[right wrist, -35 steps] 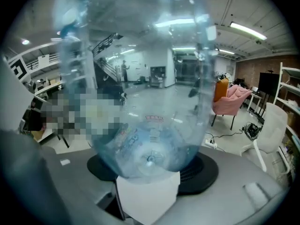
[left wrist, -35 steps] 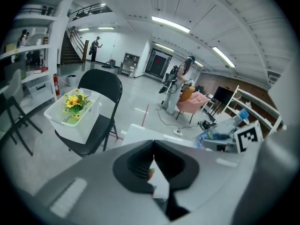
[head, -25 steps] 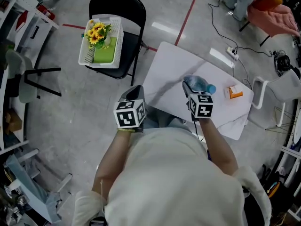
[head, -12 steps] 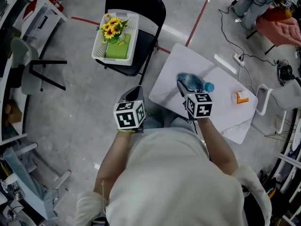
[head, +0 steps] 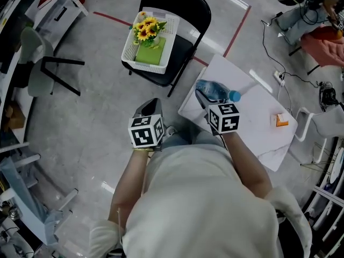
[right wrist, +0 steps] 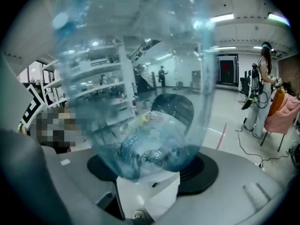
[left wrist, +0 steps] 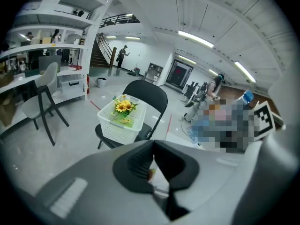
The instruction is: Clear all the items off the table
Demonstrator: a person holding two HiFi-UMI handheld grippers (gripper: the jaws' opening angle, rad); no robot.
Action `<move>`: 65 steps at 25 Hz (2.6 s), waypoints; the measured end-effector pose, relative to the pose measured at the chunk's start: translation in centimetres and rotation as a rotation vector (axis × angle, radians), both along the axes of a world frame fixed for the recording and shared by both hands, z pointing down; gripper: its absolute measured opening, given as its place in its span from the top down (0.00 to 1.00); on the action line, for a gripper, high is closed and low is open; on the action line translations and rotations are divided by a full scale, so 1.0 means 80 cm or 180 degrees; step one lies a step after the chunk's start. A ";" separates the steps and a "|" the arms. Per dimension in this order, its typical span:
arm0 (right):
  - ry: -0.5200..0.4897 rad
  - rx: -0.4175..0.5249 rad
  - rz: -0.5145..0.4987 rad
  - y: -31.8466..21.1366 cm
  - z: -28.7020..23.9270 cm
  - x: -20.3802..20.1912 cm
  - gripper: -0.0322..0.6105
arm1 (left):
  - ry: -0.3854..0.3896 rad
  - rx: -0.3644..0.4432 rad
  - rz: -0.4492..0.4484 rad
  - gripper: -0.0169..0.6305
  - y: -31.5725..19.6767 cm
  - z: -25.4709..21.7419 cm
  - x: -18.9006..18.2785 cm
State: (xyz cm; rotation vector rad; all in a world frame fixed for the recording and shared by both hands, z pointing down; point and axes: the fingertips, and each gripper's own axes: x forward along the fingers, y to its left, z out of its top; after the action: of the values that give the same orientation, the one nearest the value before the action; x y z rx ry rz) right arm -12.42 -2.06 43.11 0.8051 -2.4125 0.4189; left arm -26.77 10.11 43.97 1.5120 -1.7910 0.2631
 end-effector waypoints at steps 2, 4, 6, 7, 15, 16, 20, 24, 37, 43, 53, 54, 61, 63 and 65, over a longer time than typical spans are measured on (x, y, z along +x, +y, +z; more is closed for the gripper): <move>-0.0013 0.0009 -0.0105 0.005 -0.004 -0.018 0.44 | -0.0018 -0.0001 -0.0065 0.96 0.008 0.001 -0.011; -0.0023 0.0019 -0.0197 0.008 -0.009 -0.032 0.44 | -0.0018 -0.0002 -0.0126 0.96 0.013 0.002 -0.020; -0.0028 0.0024 -0.0279 0.011 -0.011 -0.044 0.44 | -0.0015 0.0001 -0.0189 0.96 0.018 0.002 -0.028; -0.0024 0.0020 -0.0317 0.012 -0.011 -0.049 0.44 | -0.0010 0.0002 -0.0220 0.96 0.021 0.002 -0.031; 0.0028 -0.0037 -0.0632 0.025 -0.006 -0.082 0.44 | 0.0044 -0.0004 -0.0466 0.96 0.033 0.005 -0.053; 0.0025 -0.0043 -0.0667 0.026 -0.005 -0.087 0.44 | 0.0047 -0.0005 -0.0492 0.96 0.033 0.006 -0.056; 0.0000 -0.0055 -0.0772 0.022 -0.002 -0.113 0.44 | 0.0020 -0.0029 -0.0526 0.96 0.028 0.009 -0.069; -0.0054 -0.0092 -0.0837 0.011 0.001 -0.140 0.44 | 0.0024 -0.0052 -0.0566 0.96 0.017 0.012 -0.086; -0.0014 -0.0292 -0.0892 -0.043 0.030 -0.215 0.44 | 0.0073 -0.0148 -0.0571 0.96 -0.045 0.016 -0.153; 0.0119 -0.0439 -0.0913 -0.068 0.051 -0.246 0.44 | 0.0116 -0.0227 -0.0573 0.96 -0.077 0.023 -0.186; 0.0327 -0.0723 -0.0951 -0.100 0.099 -0.291 0.44 | 0.0162 -0.0337 -0.0546 0.96 -0.127 0.035 -0.230; 0.0342 -0.0754 -0.0942 -0.102 0.103 -0.294 0.44 | 0.0166 -0.0349 -0.0538 0.96 -0.131 0.036 -0.232; 0.0476 -0.0962 -0.0874 -0.119 0.136 -0.312 0.44 | 0.0201 -0.0453 -0.0475 0.96 -0.156 0.053 -0.247; 0.0519 -0.1031 -0.0858 -0.122 0.146 -0.317 0.44 | 0.0206 -0.0478 -0.0459 0.96 -0.162 0.058 -0.251; 0.0566 -0.1102 -0.0839 -0.126 0.155 -0.321 0.44 | 0.0226 -0.0496 -0.0443 0.96 -0.170 0.062 -0.254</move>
State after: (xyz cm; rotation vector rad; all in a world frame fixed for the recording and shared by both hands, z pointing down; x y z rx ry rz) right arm -38.13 -12.16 55.54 0.3514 -2.1593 0.6092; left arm -47.12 -3.48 48.92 1.2673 -1.7674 0.2701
